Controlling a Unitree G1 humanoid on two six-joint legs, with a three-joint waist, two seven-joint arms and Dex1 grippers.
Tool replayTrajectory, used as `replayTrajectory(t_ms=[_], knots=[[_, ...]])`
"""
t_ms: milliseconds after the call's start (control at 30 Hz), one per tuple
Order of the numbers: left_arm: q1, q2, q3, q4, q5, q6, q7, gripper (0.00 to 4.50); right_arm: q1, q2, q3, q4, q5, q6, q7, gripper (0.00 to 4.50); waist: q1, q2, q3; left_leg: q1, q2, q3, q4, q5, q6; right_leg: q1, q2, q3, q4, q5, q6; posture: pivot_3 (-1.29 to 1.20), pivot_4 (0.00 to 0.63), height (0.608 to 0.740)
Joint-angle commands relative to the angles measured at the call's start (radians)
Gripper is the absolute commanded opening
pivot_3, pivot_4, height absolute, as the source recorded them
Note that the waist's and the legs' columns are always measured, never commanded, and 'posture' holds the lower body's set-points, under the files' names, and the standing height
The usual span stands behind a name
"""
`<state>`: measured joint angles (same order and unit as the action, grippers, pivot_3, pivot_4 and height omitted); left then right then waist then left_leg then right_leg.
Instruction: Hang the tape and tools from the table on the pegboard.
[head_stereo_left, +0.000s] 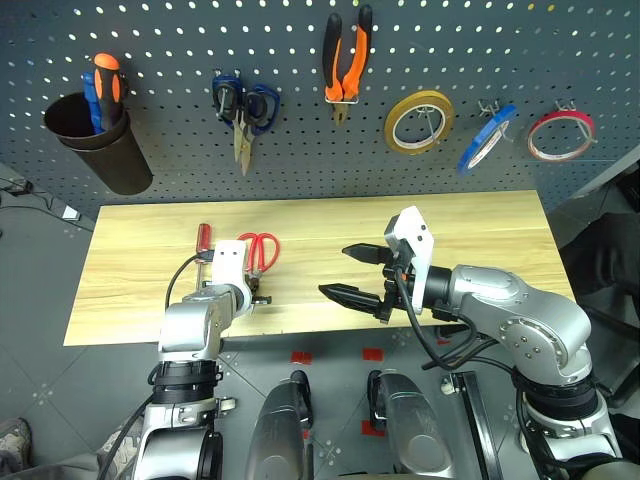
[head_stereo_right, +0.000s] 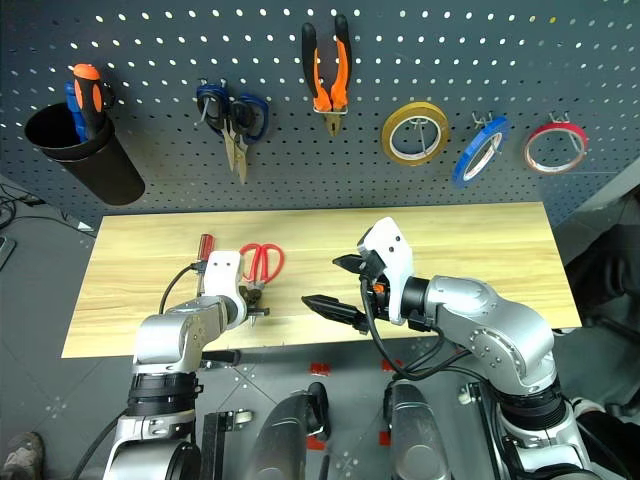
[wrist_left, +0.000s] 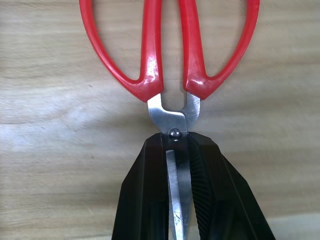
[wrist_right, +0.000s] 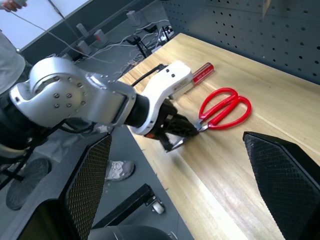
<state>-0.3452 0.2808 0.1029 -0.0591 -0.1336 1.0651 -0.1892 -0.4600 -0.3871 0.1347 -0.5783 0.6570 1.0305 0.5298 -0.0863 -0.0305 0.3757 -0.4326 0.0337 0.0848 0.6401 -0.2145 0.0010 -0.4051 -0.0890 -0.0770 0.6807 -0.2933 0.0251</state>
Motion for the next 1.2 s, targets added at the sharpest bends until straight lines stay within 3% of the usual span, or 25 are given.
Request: replayTrajectory(t_ms=[33,300,567,867,1200], knots=[[0.074,0.02,-0.052,-0.113,0.002,-0.075,-0.035,0.28,-0.002,-0.023,0.002,-0.064,-0.019,-0.054,0.001,4.5,0.001,0.0,0.0,0.0,0.0,0.0,0.0,0.0,0.0,0.0,0.0,0.0,0.0,0.0,0.0,-0.23,0.385,0.74],[0.219,0.142,-0.171,-0.402,0.151,-0.466,-0.038,0.28,-0.011,-0.049,-0.01,-0.136,-0.158,-0.273,-0.035,4.5,0.001,-0.001,0.001,-0.001,0.0,0.0,-0.002,0.0,0.0,-0.002,0.0,0.0,-0.002,0.0,0.0,-0.22,0.377,0.74],[0.298,0.175,-0.155,-0.576,0.309,-0.784,0.022,0.28,0.031,-0.076,0.019,-0.163,-0.384,-0.514,-0.086,4.5,-0.001,-0.001,0.001,-0.001,0.0,0.002,-0.008,0.0,0.0,-0.003,-0.001,0.0,-0.006,0.0,0.0,-0.23,0.365,0.74],[0.254,0.138,-0.03,-0.602,0.316,-0.758,0.048,0.28,0.015,-0.058,-0.021,-0.093,-0.415,-0.585,-0.089,4.5,-0.001,-0.002,0.0,-0.001,0.0,0.002,-0.008,0.0,0.0,-0.003,0.0,0.0,-0.005,0.0,0.0,-0.21,0.34,0.74],[0.15,0.119,-0.045,-0.478,0.326,-0.743,0.044,0.28,-0.075,-0.012,-0.044,-0.048,-0.359,-0.578,-0.061,4.5,-0.001,-0.002,0.0,-0.001,0.0,0.002,-0.006,0.0,0.0,-0.003,0.0,-0.001,-0.003,0.0,0.0,-0.22,0.337,0.74]])
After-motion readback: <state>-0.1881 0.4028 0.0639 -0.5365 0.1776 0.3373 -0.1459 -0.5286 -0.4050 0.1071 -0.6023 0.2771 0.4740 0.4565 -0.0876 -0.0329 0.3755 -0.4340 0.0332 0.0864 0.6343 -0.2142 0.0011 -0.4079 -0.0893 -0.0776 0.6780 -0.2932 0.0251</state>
